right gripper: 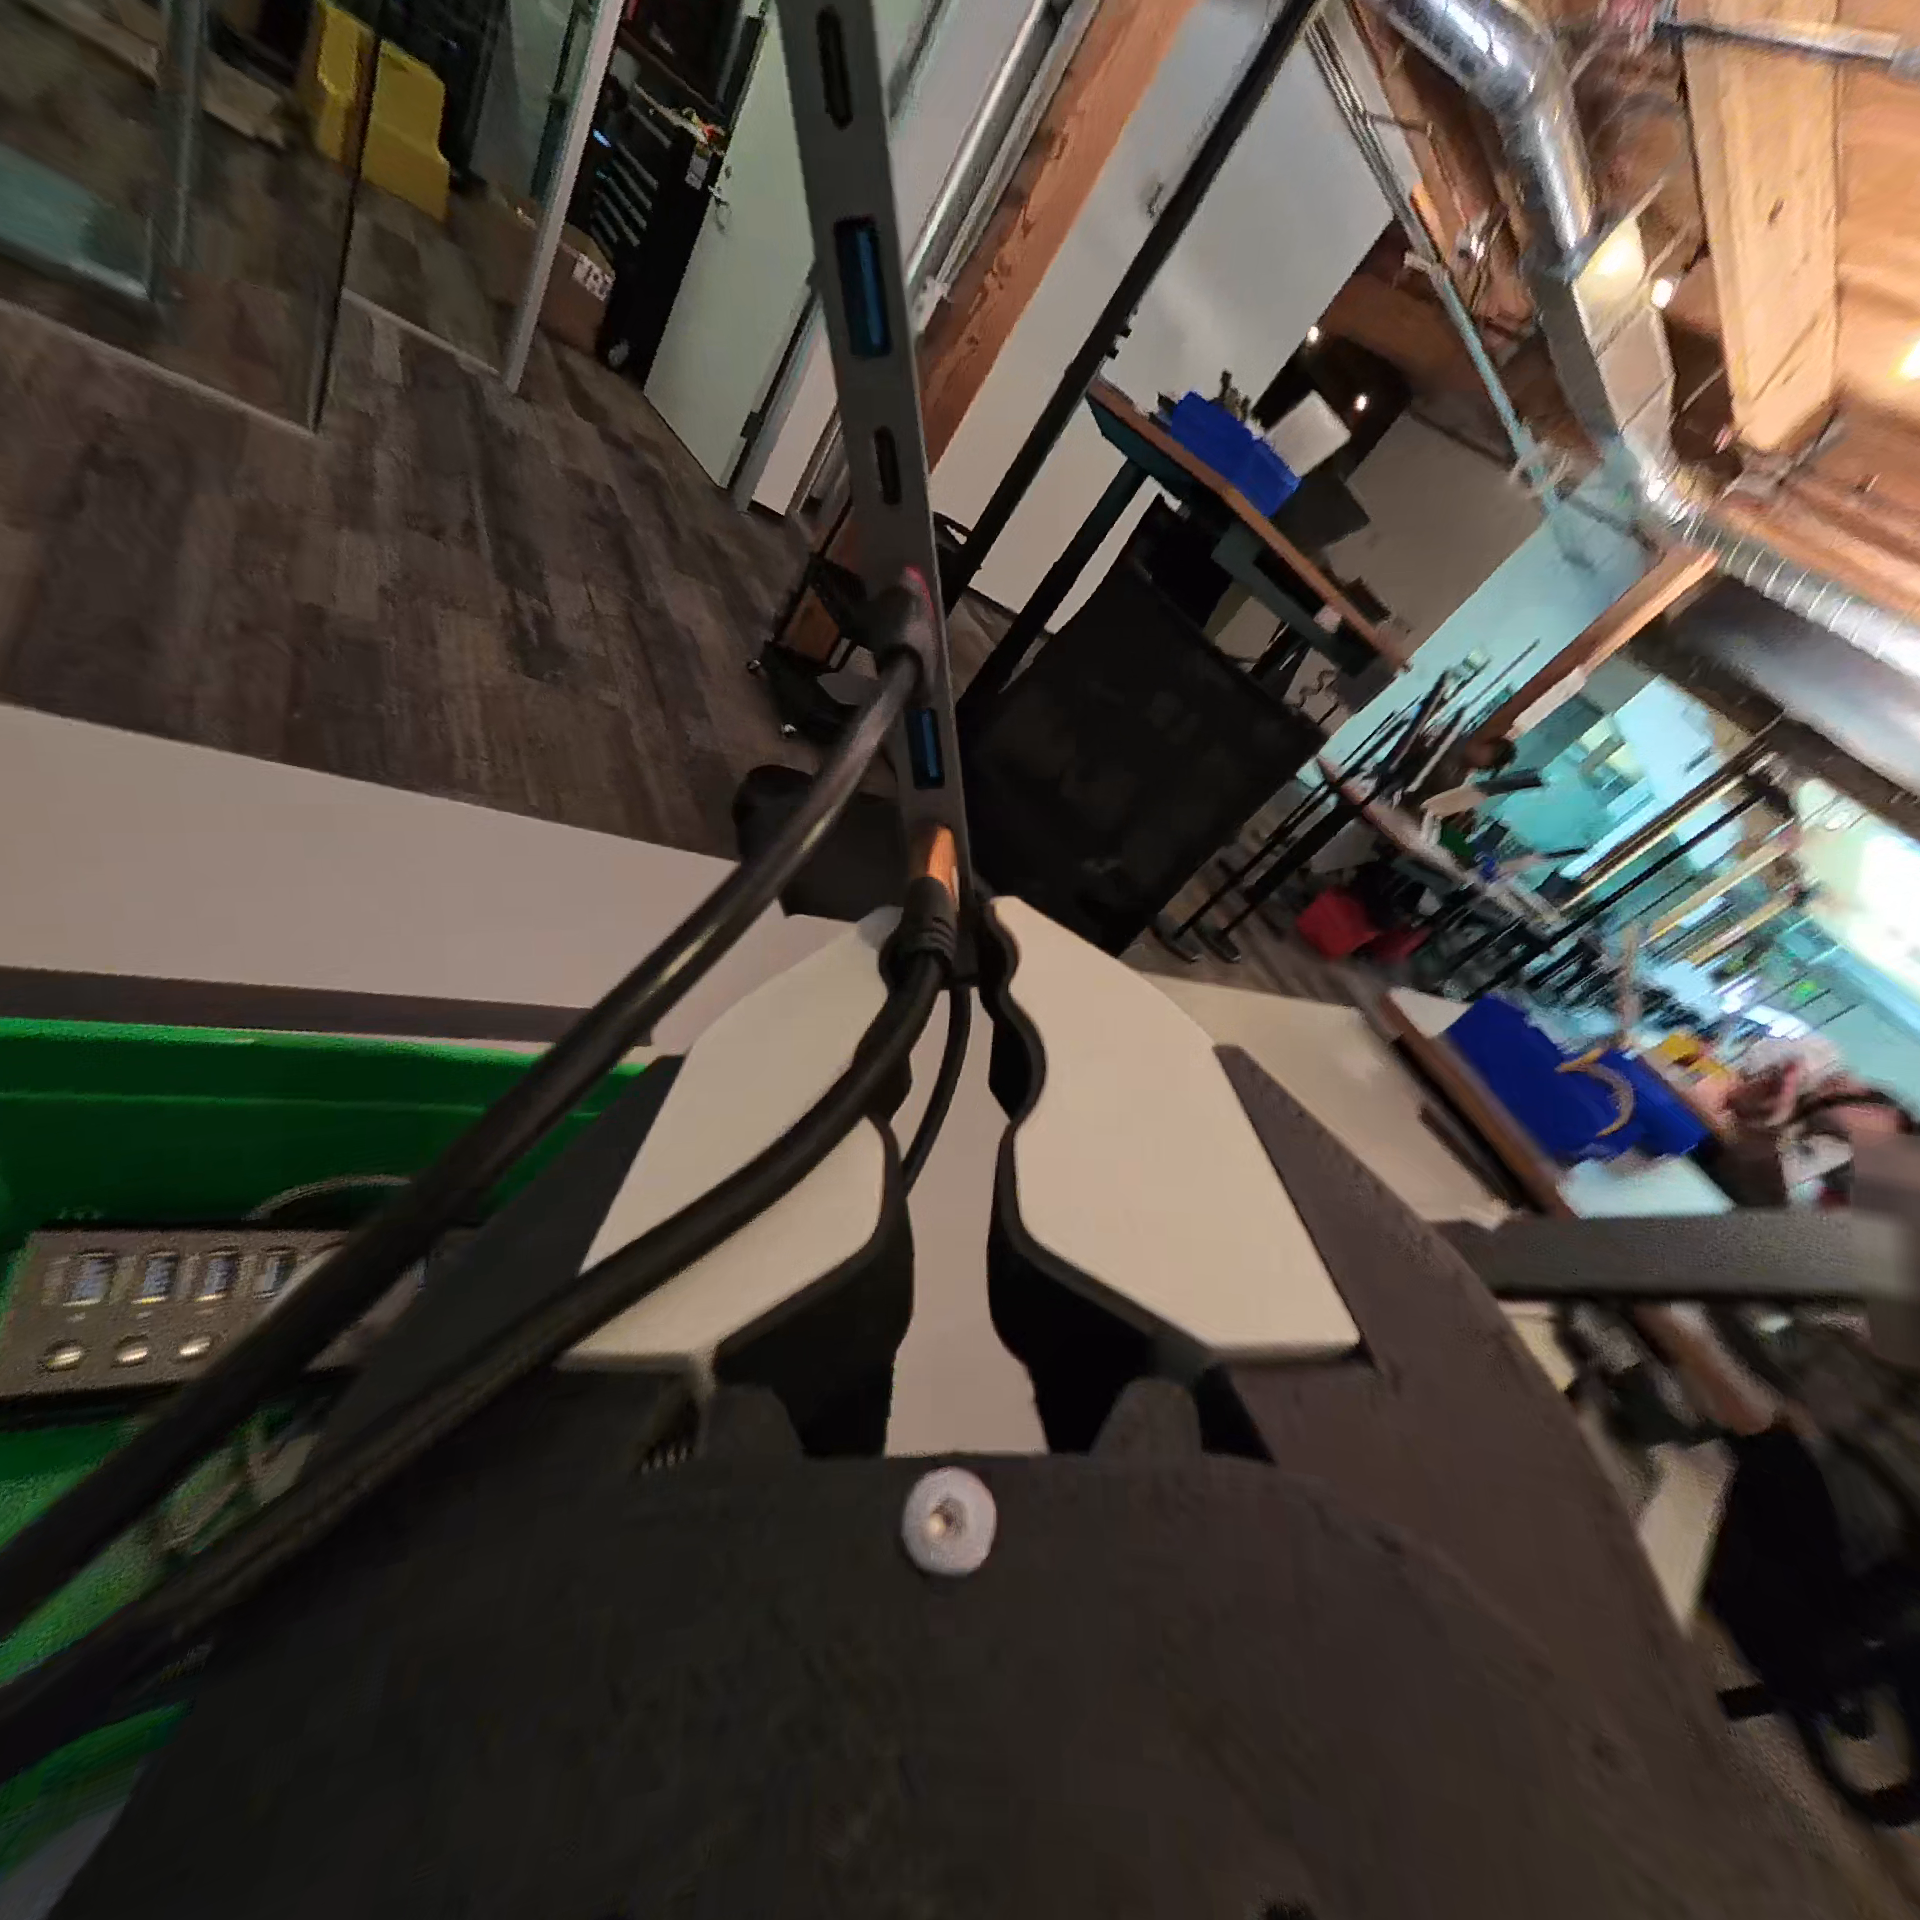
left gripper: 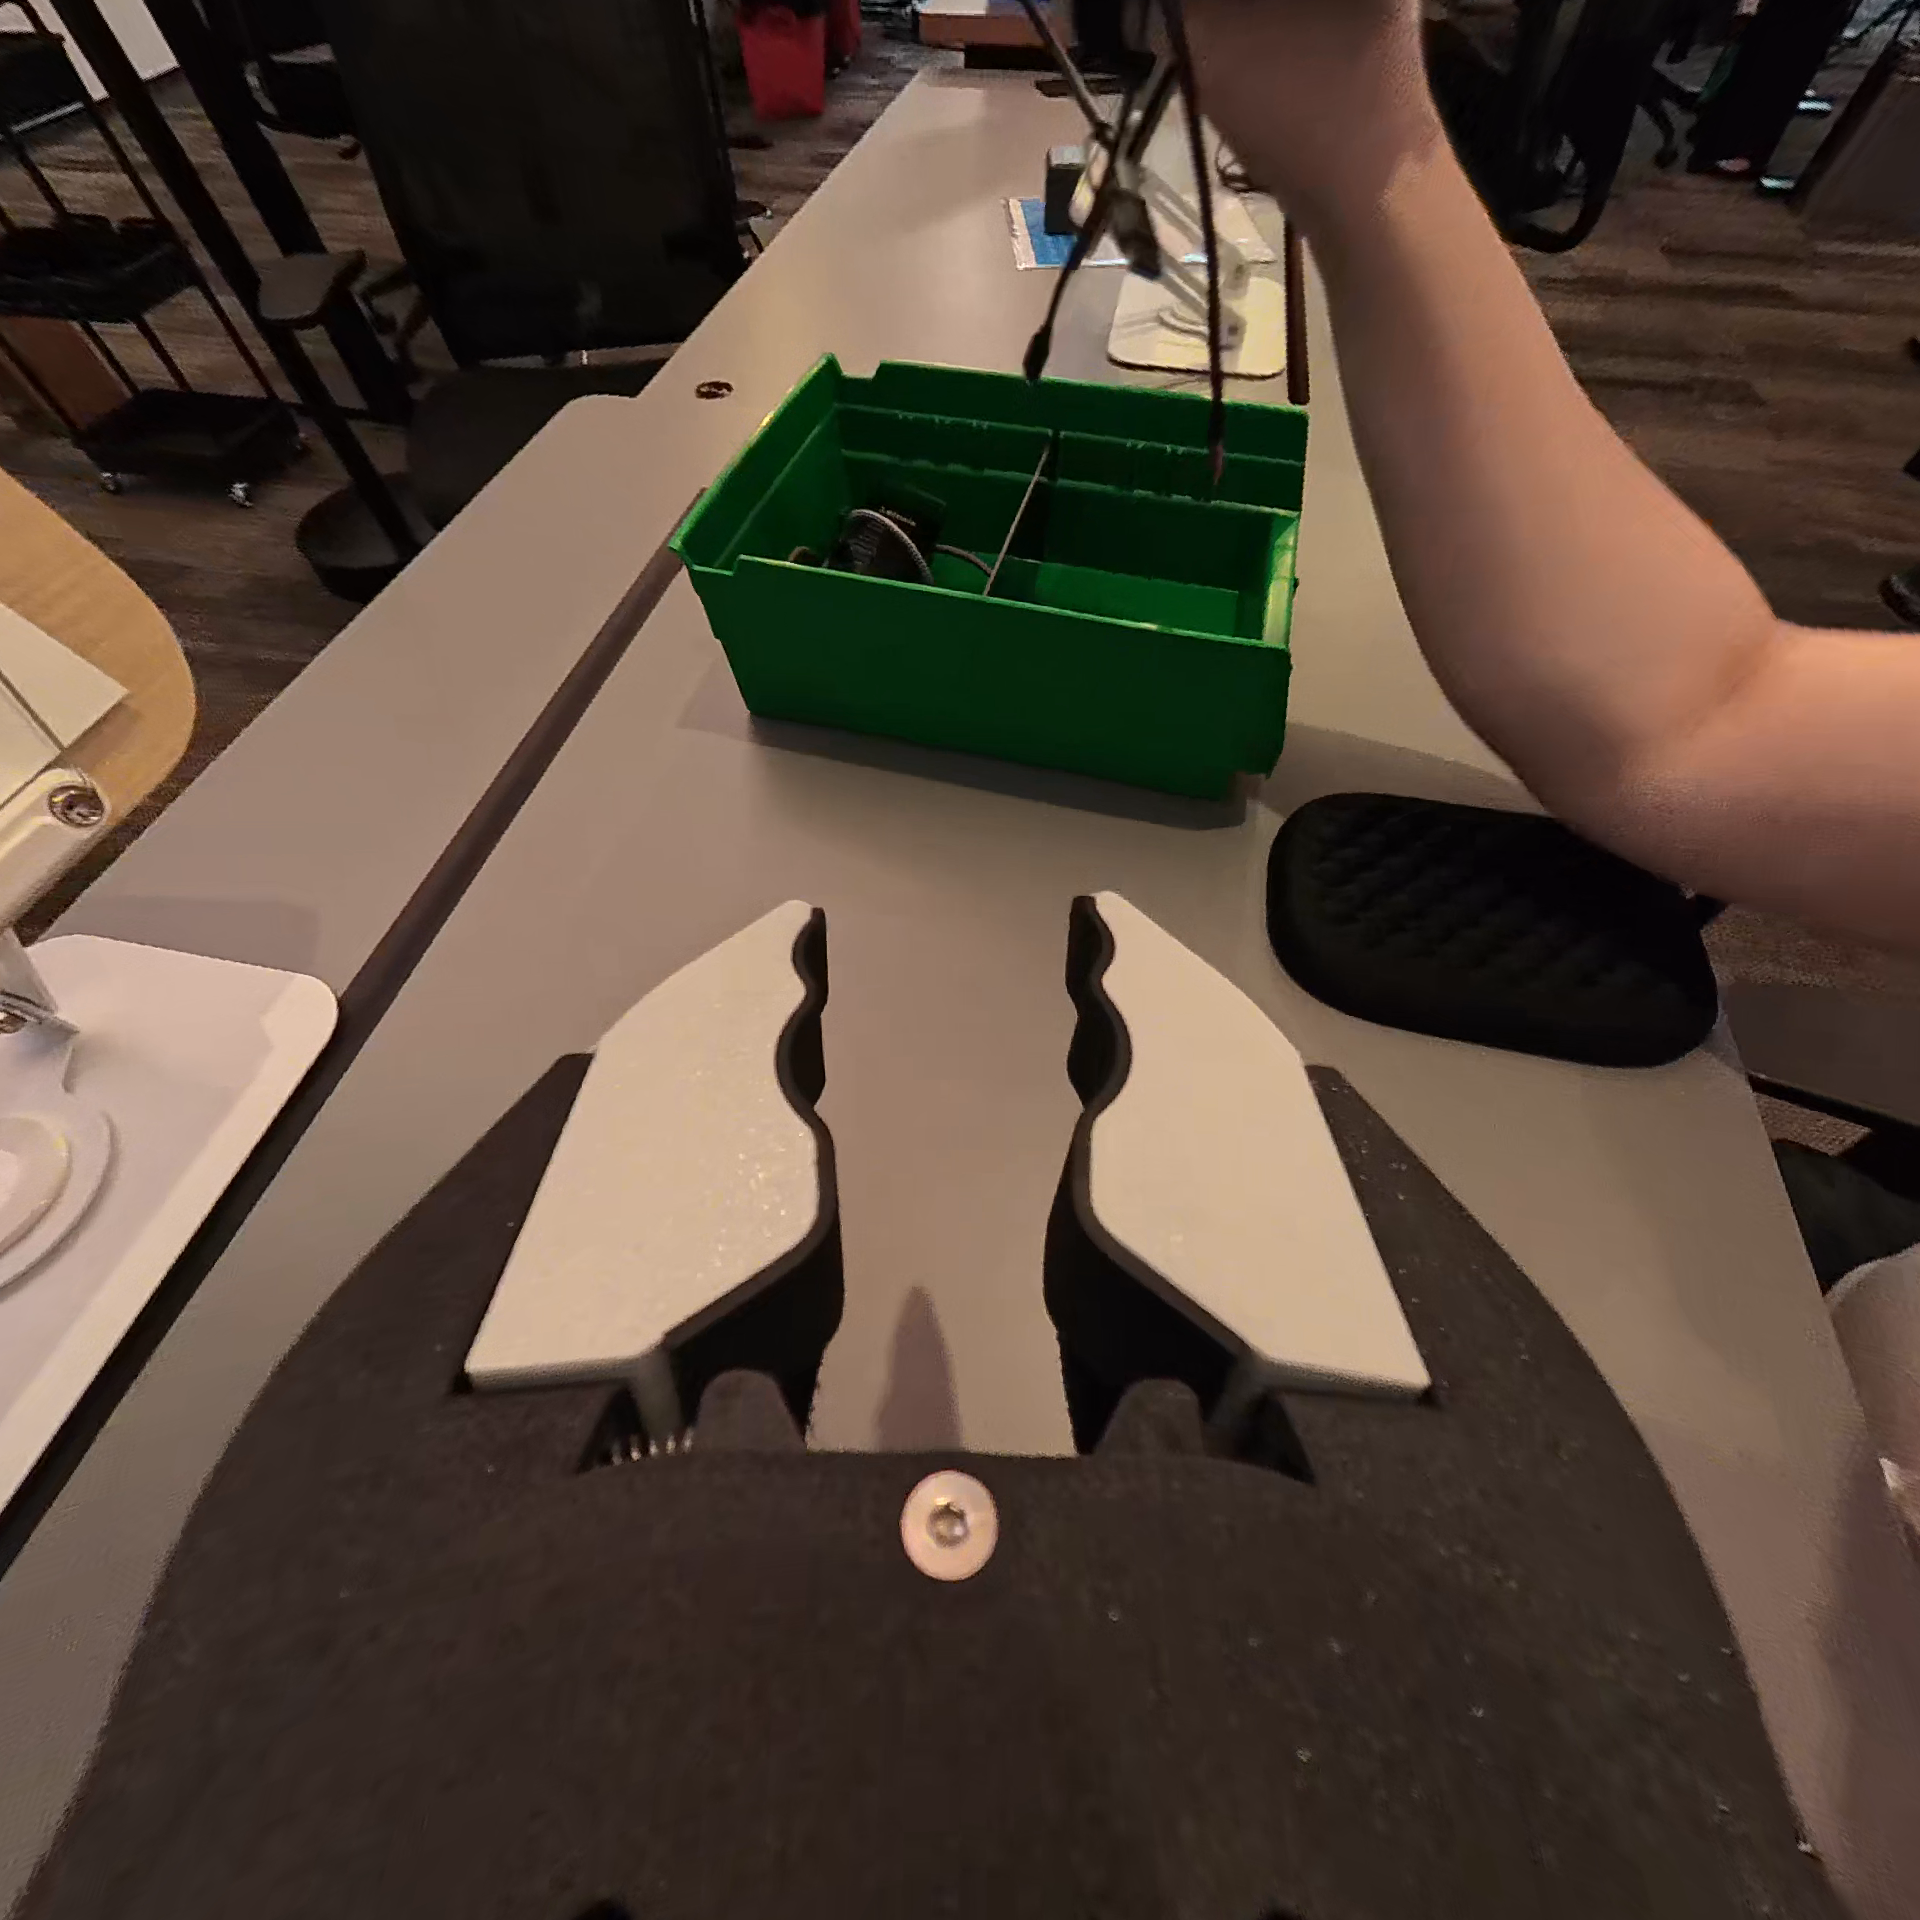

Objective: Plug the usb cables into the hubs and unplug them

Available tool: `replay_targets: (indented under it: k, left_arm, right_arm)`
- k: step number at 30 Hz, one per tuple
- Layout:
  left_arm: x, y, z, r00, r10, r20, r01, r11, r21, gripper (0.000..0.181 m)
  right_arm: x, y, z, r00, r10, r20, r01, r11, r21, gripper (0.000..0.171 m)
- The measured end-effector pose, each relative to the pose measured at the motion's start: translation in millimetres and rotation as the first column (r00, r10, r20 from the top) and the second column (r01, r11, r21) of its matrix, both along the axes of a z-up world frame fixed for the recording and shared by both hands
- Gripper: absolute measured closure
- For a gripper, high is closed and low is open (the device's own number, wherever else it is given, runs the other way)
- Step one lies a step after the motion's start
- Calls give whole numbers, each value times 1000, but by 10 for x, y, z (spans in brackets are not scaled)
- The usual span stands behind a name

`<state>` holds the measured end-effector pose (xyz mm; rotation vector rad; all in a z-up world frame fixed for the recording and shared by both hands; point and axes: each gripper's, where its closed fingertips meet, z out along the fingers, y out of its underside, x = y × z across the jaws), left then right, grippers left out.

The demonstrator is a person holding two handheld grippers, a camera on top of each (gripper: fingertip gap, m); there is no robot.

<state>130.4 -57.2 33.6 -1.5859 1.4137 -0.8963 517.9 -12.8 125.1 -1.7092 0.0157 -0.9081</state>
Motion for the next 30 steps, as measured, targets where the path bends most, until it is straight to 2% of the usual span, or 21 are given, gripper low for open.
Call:
replay_targets:
  k: [3, 6, 9, 12, 17, 21, 25, 30]
  left_arm:
    - [5, -25, 41, 1000, -14, 12, 14, 1000, -3, 137]
    - [11, -44, 92, 999, -25, 35, 26, 1000, -11, 137]
    - [16, -78, 122, 998, -37, 48, 38, 999, -13, 137]
    - [21, -95, 126, 998, -42, 42, 42, 999, -2, 137]
    - [30, -107, 108, 999, -48, 27, 48, 999, 0, 137]
    - [32, -97, 115, 998, -49, 31, 49, 999, -7, 137]
    - [47, -94, 95, 999, -49, 23, 49, 999, -9, 137]
    - [74, -105, 32, 998, -58, -1, 58, 998, -14, 137]
  right_arm:
    - [2, 344, 112, 983, -10, 182, 29, 994, -104, 159]
    - [25, 670, 70, 948, 1, 318, 65, 978, -197, 159]
    - [99, 877, -121, 908, 2, 419, 120, 957, -265, 160]
    - [216, 949, -431, 900, 0, 437, 154, 936, -316, 160]
    - [313, 813, -1031, 923, 58, 380, 108, 910, -401, 159]
    - [146, 658, -1365, 933, 253, 256, -111, 879, -465, 159]
    - [-35, 550, -1590, 865, 463, 196, -267, 754, -600, 159]
    - [-206, 459, -1908, 775, 632, -11, -435, 520, -735, 159]
